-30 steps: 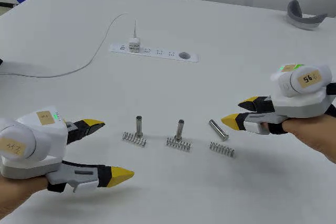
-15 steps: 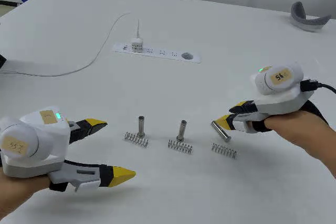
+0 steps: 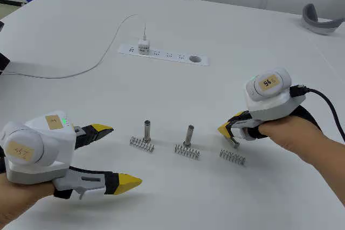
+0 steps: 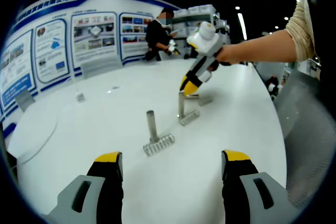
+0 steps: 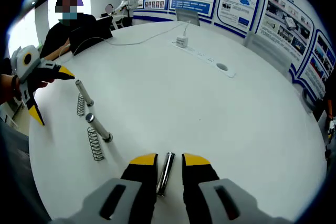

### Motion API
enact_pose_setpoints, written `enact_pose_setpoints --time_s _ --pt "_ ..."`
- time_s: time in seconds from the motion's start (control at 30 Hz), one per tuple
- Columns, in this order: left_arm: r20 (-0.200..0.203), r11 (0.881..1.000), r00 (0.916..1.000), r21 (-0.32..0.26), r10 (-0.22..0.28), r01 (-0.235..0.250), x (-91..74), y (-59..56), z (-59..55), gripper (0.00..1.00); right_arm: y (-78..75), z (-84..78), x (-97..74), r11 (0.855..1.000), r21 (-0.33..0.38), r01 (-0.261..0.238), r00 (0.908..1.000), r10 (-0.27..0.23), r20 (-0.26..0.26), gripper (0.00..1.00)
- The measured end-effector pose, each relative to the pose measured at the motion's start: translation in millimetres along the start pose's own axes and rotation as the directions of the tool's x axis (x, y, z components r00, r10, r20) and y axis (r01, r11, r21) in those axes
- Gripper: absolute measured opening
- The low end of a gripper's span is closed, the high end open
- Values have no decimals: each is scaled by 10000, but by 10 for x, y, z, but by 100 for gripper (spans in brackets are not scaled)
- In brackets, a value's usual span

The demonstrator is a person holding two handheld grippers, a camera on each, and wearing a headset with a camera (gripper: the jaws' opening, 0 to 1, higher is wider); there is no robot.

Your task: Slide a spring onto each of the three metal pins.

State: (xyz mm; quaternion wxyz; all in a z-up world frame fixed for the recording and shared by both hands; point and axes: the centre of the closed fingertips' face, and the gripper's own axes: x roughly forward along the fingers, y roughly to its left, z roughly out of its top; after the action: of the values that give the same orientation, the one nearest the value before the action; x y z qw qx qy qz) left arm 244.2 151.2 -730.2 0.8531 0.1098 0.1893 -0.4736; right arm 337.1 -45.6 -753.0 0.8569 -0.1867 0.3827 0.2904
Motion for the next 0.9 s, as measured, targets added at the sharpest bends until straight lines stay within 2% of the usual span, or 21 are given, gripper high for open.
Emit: enact_pose_setpoints --time_s 0.33,0.9 --pt "1 10000 10000 -65 -12 12 -4 -6 -8 78 -20 -66 94 9997 234 5 9992 4 -389 15" --pt "-26 9999 10000 -158 10 -10 -6 -6 -36 77 -5 -86 133 9978 653 -80 9973 127 -717 11"
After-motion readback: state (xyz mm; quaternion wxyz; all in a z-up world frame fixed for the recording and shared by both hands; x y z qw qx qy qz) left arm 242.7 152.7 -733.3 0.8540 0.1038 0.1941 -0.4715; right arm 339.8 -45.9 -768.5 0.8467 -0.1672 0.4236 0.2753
